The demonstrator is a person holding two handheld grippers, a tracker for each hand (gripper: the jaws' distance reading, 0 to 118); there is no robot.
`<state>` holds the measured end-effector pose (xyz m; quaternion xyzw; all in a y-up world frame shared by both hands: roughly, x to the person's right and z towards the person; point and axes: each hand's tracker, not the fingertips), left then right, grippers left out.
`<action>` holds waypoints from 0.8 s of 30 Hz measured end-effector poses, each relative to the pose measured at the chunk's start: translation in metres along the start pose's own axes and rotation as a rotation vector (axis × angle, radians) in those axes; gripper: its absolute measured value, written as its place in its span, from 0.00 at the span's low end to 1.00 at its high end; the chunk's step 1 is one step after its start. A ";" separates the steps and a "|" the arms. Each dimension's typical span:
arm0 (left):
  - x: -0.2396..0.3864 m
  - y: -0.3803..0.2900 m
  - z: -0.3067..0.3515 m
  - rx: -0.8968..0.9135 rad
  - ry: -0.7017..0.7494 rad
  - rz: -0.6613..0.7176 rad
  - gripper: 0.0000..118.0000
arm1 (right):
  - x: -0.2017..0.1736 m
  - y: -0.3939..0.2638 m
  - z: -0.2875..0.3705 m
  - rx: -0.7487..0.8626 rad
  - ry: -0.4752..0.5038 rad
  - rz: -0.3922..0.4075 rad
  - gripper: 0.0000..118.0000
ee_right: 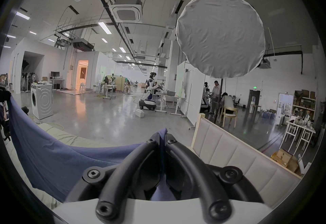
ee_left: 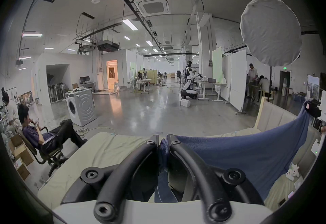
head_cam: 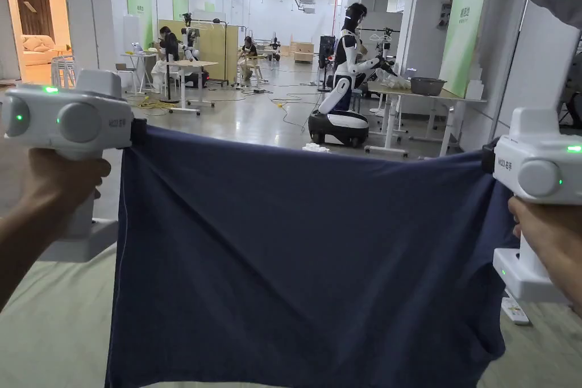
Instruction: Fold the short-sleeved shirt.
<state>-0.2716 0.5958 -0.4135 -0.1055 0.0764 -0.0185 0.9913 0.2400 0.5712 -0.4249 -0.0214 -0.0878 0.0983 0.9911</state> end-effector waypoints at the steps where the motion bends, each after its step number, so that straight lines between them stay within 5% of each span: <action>1: -0.004 0.005 -0.003 0.005 0.004 0.010 0.08 | -0.003 0.006 -0.005 0.006 -0.001 0.002 0.04; 12: -0.018 0.028 -0.029 0.030 0.064 -0.030 0.08 | -0.035 0.039 -0.027 0.098 -0.013 0.045 0.04; 24: -0.027 -0.078 -0.007 -0.055 0.024 0.004 0.08 | -0.038 -0.047 0.021 0.033 0.025 0.068 0.04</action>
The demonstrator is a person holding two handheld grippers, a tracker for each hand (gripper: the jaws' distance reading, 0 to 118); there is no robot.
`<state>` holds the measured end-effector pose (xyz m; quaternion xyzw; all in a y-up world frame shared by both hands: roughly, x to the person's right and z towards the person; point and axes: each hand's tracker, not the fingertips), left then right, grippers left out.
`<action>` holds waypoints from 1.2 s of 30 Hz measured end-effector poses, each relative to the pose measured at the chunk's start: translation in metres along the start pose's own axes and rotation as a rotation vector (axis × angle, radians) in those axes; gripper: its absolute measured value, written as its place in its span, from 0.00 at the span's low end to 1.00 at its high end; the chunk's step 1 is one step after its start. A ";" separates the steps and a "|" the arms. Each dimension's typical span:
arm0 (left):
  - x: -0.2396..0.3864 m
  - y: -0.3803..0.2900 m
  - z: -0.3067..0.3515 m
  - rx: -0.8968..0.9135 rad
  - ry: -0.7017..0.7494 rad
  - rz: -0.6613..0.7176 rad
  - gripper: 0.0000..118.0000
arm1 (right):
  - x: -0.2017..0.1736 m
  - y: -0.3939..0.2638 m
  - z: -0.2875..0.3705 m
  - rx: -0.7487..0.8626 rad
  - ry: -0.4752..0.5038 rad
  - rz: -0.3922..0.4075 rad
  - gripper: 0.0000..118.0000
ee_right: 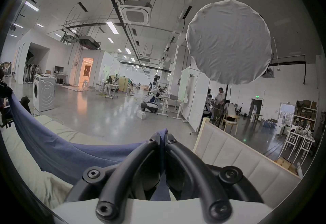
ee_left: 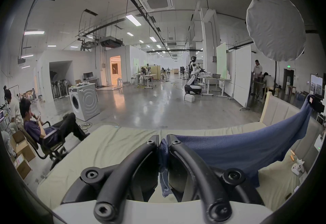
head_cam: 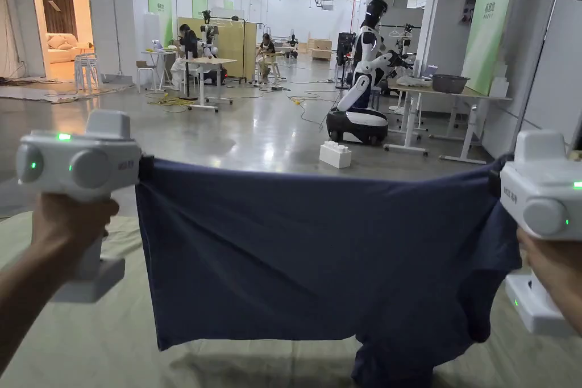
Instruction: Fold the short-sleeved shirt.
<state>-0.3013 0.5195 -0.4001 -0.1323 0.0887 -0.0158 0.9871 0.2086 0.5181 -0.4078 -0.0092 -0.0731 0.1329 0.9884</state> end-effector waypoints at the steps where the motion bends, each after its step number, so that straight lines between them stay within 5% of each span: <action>1: -0.002 -0.013 0.006 -0.005 -0.003 0.009 0.08 | 0.000 -0.009 0.008 -0.012 0.009 0.000 0.04; 22: -0.034 -0.248 0.173 -0.197 -0.072 0.048 0.08 | 0.006 -0.193 0.222 -0.295 0.112 0.045 0.04; 36: -0.032 -0.333 0.223 -0.377 -0.069 -0.026 0.08 | -0.001 -0.268 0.304 -0.509 0.150 0.107 0.04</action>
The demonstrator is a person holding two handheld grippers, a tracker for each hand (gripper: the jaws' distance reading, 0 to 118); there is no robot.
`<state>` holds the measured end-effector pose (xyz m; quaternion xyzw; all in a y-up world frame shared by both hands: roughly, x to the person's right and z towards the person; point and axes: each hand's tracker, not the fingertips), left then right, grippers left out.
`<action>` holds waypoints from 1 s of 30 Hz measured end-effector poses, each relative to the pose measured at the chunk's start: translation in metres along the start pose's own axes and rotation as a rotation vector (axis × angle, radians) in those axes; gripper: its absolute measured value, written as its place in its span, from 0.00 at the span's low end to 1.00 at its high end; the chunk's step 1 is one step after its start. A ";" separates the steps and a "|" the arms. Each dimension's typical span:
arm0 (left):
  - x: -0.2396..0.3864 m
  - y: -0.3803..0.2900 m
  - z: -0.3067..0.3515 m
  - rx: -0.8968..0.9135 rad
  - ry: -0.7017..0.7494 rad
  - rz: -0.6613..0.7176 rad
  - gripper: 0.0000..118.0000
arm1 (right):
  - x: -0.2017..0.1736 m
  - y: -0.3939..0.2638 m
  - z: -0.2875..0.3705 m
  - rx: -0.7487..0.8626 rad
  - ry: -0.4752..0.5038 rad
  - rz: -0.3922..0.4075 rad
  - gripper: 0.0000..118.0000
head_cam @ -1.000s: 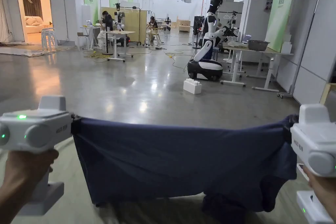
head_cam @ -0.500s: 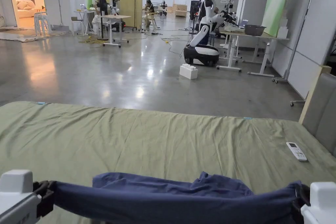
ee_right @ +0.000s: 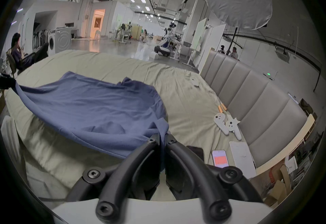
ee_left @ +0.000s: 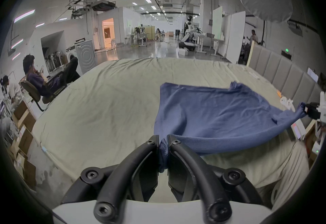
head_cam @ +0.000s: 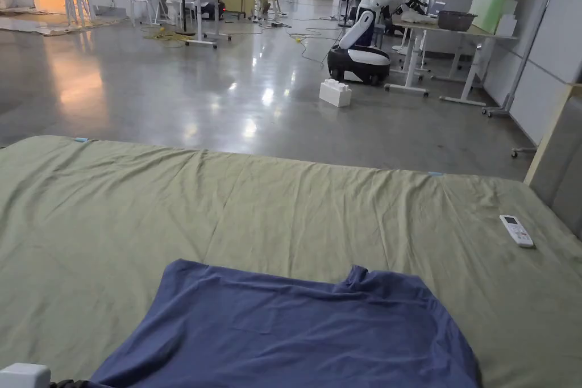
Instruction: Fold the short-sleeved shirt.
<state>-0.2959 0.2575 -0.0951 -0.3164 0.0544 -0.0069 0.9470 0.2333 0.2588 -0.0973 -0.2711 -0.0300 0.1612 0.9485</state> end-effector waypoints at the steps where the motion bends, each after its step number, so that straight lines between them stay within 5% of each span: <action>1: 0.001 -0.005 0.000 -0.010 0.004 -0.002 0.08 | -0.002 -0.004 -0.001 -0.021 0.008 0.003 0.04; 17: 0.013 -0.071 -0.059 -0.370 -0.013 -0.124 0.08 | -0.024 -0.072 -0.052 -0.372 0.092 0.066 0.04; 30: 0.014 -0.081 -0.079 -0.414 -0.017 -0.127 0.10 | -0.039 -0.089 -0.077 -0.485 0.099 0.066 0.05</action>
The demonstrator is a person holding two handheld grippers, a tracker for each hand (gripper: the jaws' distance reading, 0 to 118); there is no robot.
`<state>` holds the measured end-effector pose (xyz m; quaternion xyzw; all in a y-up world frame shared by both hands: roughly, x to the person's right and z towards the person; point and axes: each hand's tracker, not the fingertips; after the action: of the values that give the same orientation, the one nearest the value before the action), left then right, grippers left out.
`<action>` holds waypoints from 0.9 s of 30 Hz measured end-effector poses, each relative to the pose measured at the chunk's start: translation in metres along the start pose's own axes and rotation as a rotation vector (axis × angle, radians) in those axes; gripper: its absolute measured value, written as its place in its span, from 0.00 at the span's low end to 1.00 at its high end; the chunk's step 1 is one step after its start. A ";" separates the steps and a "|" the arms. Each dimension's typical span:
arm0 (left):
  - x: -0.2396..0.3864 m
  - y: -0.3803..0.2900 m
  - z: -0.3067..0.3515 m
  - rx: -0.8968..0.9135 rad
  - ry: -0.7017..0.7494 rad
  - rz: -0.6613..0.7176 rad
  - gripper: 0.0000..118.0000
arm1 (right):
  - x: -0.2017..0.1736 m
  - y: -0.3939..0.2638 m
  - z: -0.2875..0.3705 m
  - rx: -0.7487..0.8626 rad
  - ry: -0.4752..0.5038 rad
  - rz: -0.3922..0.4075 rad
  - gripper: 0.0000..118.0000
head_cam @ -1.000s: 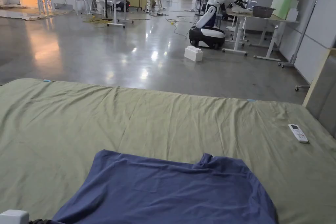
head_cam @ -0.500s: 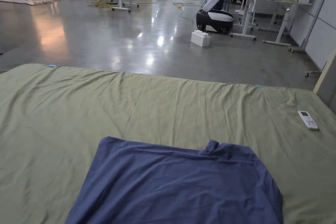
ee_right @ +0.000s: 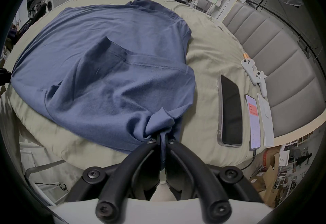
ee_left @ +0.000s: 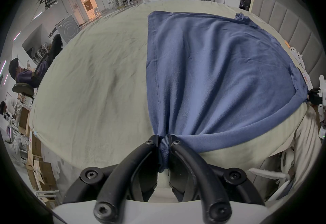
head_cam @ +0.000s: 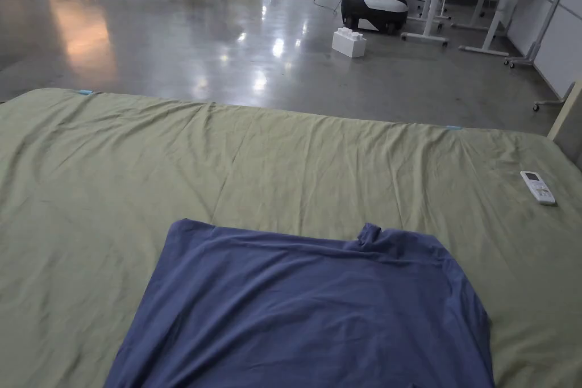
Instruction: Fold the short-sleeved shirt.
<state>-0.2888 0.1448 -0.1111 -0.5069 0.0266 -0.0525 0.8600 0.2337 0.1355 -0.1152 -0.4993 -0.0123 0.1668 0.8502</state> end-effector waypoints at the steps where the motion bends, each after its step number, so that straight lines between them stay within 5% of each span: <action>1: -0.001 0.000 0.001 0.001 -0.004 0.002 0.15 | 0.000 0.000 0.000 -0.001 -0.003 -0.003 0.08; 2: -0.003 0.001 0.003 0.006 -0.009 0.011 0.21 | 0.000 0.001 0.001 0.003 -0.012 -0.006 0.16; 5: -0.010 0.008 0.015 0.027 -0.003 0.050 0.52 | 0.002 0.008 0.017 0.033 -0.074 -0.035 0.70; 9: -0.018 0.029 0.043 0.185 -0.055 0.150 0.55 | 0.011 0.027 0.052 0.223 -0.088 -0.123 0.79; 20: 0.021 0.101 0.096 0.661 0.026 0.158 0.54 | 0.000 0.099 0.104 0.791 -0.095 -0.279 0.76; 21: 0.026 0.105 0.100 0.690 0.033 0.153 0.53 | -0.003 0.103 0.106 0.824 -0.098 -0.282 0.70; 23: 0.038 0.112 0.108 0.749 0.048 0.139 0.49 | -0.009 0.111 0.107 0.885 -0.103 -0.277 0.42; 25: 0.047 0.115 0.114 0.794 0.043 0.120 0.24 | -0.016 0.117 0.109 0.920 -0.134 -0.255 0.18; 27: 0.056 0.118 0.116 0.814 0.073 0.105 0.09 | -0.019 0.120 0.110 0.953 -0.113 -0.268 0.11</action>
<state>-0.2137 0.2960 -0.1571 -0.1211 0.0599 -0.0327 0.9903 0.1622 0.2762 -0.1602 -0.0393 -0.0447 0.0701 0.9958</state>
